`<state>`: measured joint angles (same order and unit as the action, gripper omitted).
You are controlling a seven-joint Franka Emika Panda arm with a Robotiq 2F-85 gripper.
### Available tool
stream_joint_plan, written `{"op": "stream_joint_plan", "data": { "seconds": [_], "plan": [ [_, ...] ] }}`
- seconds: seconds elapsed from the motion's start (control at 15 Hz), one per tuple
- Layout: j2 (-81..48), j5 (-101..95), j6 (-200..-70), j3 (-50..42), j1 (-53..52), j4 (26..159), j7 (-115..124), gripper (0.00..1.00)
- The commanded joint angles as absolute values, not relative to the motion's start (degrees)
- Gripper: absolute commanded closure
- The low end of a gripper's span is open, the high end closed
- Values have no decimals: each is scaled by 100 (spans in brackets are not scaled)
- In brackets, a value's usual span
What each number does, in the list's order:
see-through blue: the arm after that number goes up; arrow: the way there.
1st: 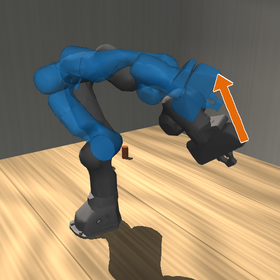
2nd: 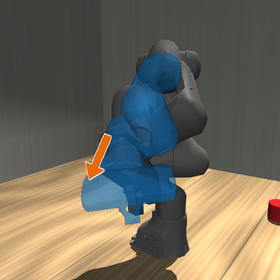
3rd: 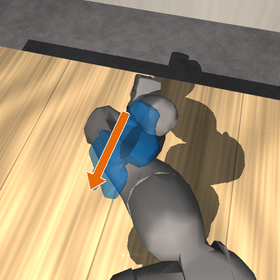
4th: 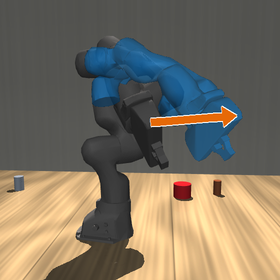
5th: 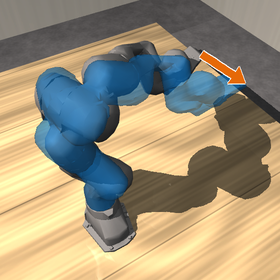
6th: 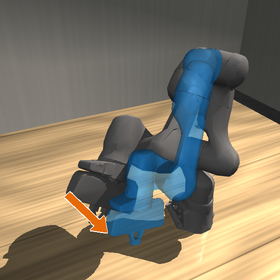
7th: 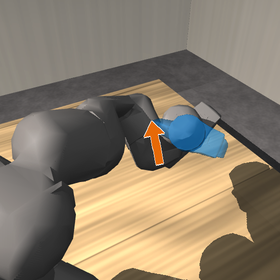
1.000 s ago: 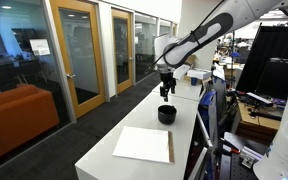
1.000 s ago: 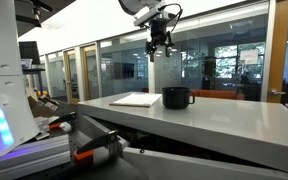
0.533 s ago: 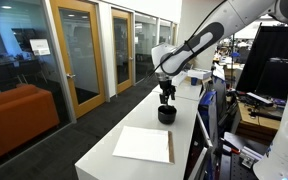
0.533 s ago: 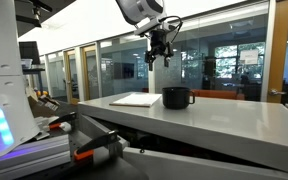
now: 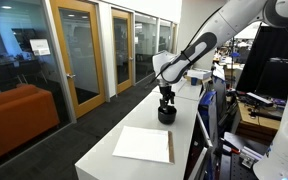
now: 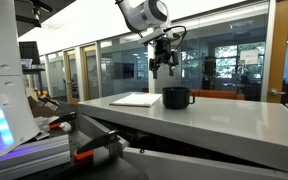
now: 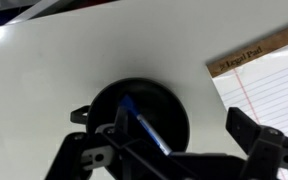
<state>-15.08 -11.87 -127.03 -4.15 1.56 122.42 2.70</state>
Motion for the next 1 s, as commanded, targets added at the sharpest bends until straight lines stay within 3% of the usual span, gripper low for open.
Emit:
{"op": "stream_joint_plan", "data": {
  "seconds": [0.0, 0.93],
  "plan": [
    [-1721, -1312, -13364, -505, 193, 12137, 377, 0],
    [-1654, -1263, -13730, -476, 63, 12447, 407, 0]
  ]
}}
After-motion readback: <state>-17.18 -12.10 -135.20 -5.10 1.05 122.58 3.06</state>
